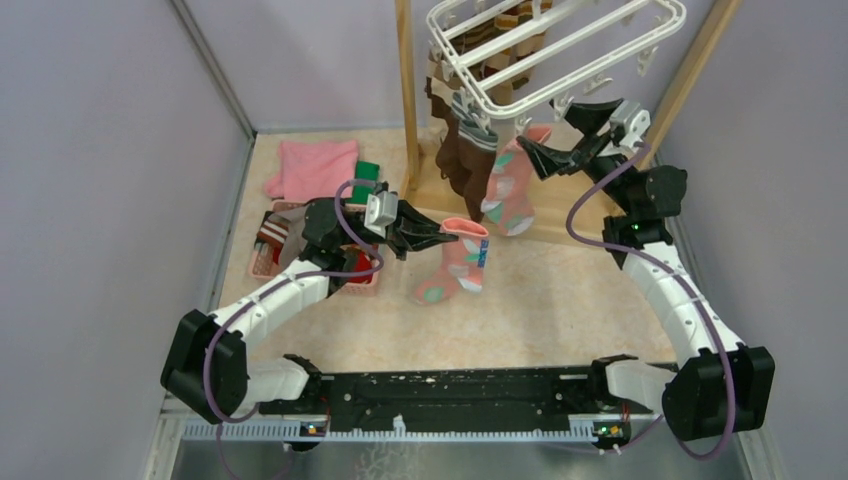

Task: Clip the socks to the hanger
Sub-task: Open the clamp at the hanger, then clamp the sock onto the hanger.

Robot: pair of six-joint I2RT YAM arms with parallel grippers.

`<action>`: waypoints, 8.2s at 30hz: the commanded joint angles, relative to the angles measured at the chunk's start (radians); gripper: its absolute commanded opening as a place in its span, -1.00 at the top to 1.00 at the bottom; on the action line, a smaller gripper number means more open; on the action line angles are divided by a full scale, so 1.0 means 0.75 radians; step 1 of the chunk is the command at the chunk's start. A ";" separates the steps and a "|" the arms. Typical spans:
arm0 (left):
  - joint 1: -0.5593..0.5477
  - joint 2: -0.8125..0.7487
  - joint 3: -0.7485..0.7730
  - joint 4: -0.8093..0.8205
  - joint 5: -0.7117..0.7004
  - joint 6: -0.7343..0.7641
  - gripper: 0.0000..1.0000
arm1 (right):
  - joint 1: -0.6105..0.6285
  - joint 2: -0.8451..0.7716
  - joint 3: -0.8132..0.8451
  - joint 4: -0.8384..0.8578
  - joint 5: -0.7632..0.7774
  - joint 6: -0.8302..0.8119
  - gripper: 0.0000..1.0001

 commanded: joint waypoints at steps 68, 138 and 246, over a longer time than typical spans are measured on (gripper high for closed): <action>-0.208 0.310 0.307 -0.013 -0.364 0.198 1.00 | -0.219 0.300 0.389 0.434 -0.375 0.605 -0.79; -0.203 0.290 0.302 -0.014 -0.366 0.196 1.00 | -0.216 0.270 0.353 0.532 -0.405 0.672 -0.16; -0.189 0.509 0.968 -0.487 -0.764 -0.133 1.00 | -0.088 0.225 0.451 -0.027 -0.233 0.778 1.00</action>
